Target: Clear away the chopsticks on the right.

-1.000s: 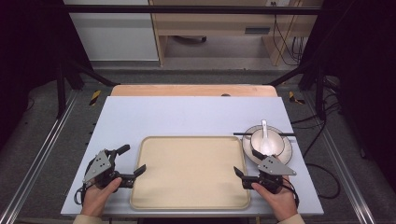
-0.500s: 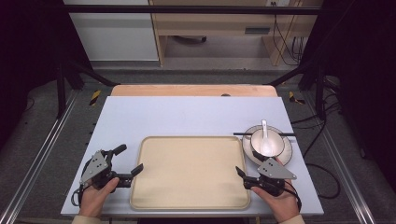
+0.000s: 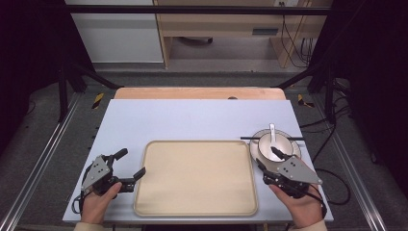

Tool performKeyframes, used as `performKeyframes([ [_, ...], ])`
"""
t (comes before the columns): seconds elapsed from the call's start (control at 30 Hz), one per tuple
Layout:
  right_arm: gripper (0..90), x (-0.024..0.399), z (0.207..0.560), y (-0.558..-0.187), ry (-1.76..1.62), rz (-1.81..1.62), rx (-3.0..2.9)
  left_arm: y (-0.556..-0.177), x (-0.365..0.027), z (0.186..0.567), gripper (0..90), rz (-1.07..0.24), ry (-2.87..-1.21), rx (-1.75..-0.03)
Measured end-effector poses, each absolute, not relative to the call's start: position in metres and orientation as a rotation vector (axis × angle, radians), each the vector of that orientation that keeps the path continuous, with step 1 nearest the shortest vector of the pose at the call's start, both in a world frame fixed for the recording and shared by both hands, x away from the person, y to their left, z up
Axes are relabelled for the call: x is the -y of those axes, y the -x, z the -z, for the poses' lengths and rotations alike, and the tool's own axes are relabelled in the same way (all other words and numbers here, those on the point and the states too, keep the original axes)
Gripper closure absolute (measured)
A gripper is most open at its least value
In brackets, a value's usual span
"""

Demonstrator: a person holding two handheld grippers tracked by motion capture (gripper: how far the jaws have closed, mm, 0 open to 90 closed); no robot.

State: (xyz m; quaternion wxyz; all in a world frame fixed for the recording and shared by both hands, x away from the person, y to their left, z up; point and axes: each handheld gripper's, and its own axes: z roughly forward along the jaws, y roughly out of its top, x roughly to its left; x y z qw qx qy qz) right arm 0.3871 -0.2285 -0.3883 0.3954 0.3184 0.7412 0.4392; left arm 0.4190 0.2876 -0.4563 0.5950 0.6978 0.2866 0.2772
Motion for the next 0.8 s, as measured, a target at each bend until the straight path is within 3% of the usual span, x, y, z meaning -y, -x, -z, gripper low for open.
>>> performKeyframes([
  [0.07,53.5,0.239,0.372,-0.395,-0.816,-1.073,-1.914,-0.419,-0.287,0.456,4.7,-0.646,-1.611,-0.677],
  [0.47,78.3,0.309,0.337,-0.447,-0.953,-0.927,-1.966,-0.420,-0.288,0.458,5.1,-0.649,-1.620,-0.681],
  [0.8,88.2,0.342,0.369,-0.509,-1.151,-0.845,-2.003,-0.420,-0.287,0.458,5.6,-0.655,-1.624,-0.682],
])
